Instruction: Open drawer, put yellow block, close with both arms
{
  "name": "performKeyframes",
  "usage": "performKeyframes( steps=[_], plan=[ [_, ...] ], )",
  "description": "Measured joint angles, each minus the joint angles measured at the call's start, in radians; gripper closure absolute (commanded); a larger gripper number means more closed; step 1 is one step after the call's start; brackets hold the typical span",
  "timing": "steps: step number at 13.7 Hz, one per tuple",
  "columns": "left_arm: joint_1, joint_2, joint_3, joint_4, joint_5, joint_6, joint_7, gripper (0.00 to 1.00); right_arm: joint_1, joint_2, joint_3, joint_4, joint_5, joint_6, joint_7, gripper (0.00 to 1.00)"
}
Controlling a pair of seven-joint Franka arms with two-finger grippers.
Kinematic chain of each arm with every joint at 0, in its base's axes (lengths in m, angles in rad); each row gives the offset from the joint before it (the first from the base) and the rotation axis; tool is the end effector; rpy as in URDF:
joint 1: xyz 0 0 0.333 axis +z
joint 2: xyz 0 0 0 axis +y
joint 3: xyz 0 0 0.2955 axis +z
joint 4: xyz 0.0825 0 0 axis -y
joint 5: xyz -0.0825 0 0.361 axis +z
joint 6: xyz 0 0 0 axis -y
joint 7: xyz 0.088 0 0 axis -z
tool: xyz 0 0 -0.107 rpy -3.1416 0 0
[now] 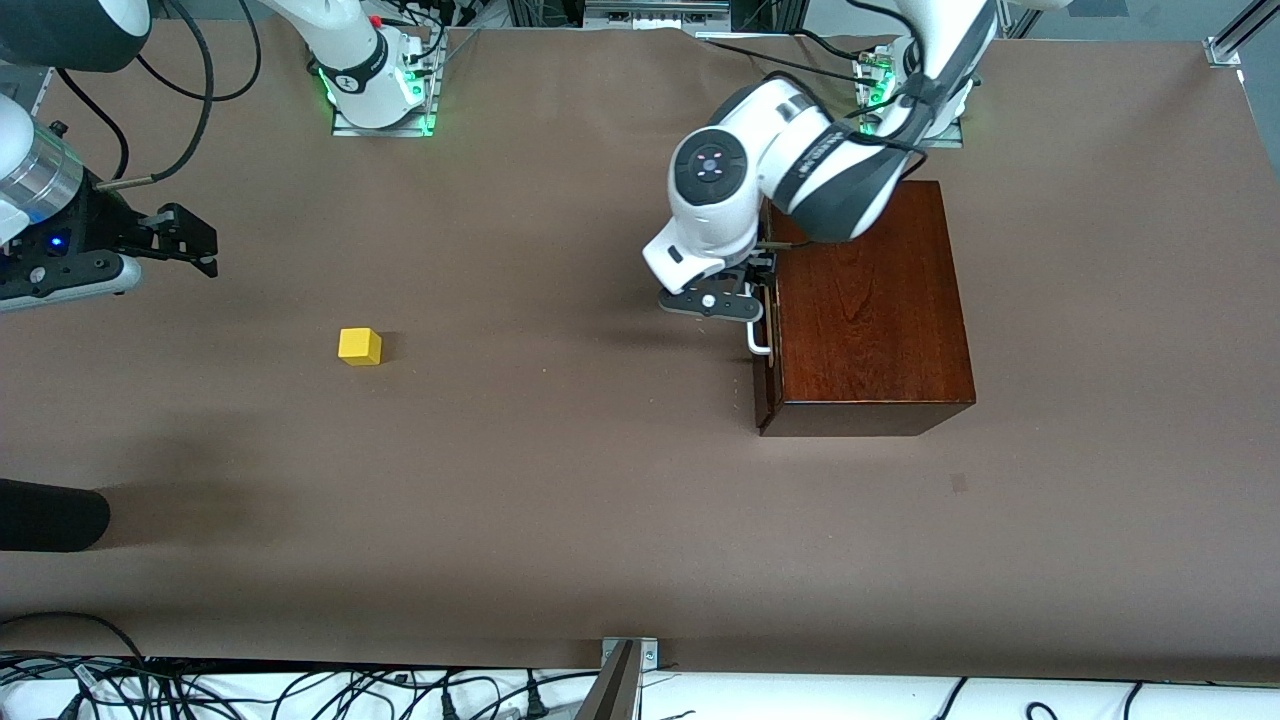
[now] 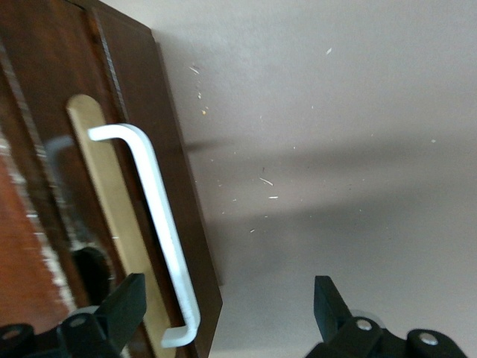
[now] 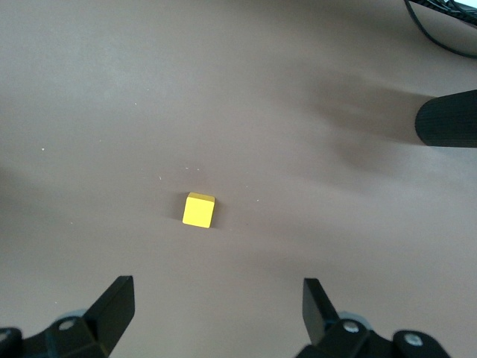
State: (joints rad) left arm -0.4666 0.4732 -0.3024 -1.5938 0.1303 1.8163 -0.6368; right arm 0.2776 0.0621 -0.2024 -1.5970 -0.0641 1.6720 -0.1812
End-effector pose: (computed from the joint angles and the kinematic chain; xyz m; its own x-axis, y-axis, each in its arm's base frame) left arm 0.4700 -0.4103 0.3443 0.9700 -0.1476 -0.1933 -0.1723 -0.9780 -0.1178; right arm 0.5553 0.0387 0.5683 0.9656 0.2599 -0.0001 0.2591 -0.9627 0.0775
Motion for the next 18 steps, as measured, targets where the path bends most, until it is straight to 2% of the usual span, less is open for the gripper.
performKeyframes(
  steps=[10, 18],
  plan=[
    [-0.007, 0.02, 0.003, -0.041, 0.111, -0.003, -0.003, 0.0, 0.0, 0.0, 0.0, 0.0, 0.0, 0.0, 0.0, 0.0],
    [-0.031, 0.034, 0.001, -0.087, 0.152, 0.073, -0.079, 0.0, 0.0, 0.0, 0.0, 0.0, 0.0, 0.0, 0.0, 0.0]
  ],
)
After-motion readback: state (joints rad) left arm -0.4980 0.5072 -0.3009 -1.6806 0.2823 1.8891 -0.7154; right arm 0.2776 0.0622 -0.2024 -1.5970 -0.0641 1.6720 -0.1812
